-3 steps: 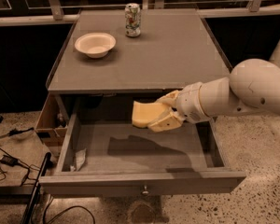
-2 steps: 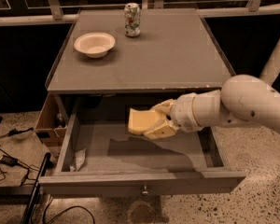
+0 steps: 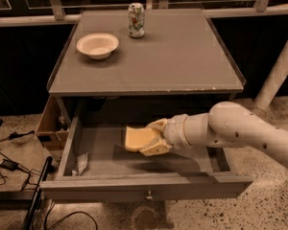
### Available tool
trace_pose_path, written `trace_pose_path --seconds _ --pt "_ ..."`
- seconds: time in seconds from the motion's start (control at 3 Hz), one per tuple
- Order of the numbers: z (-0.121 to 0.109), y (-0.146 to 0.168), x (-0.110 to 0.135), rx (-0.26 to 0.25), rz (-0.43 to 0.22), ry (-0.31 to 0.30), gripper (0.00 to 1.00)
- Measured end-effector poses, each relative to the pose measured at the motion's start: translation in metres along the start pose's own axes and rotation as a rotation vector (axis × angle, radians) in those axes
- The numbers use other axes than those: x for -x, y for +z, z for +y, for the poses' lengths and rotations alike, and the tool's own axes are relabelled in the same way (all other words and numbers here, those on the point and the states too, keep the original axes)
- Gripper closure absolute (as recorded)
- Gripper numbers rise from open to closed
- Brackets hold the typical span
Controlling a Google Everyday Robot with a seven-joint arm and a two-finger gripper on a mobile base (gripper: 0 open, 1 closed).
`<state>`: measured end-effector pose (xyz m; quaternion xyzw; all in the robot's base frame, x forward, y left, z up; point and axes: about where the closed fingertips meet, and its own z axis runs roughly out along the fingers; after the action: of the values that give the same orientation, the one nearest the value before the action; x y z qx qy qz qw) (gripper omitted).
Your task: Place sponge into top drawer
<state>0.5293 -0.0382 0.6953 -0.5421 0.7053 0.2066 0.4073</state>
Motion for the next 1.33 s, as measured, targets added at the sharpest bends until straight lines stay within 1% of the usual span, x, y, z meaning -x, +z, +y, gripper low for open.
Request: trace_pose_path --seconds 0.33,0.67,1.33 --pt "0.001 0.032 -0.023 0.021 -0.005 -0.004 1.00" --pt "-0.001 0.056 -0.036 0.035 -0.005 -0.018 1.00" --pt "-0.008 0.086 -0.054 0.044 0.017 -0.041 1.00"
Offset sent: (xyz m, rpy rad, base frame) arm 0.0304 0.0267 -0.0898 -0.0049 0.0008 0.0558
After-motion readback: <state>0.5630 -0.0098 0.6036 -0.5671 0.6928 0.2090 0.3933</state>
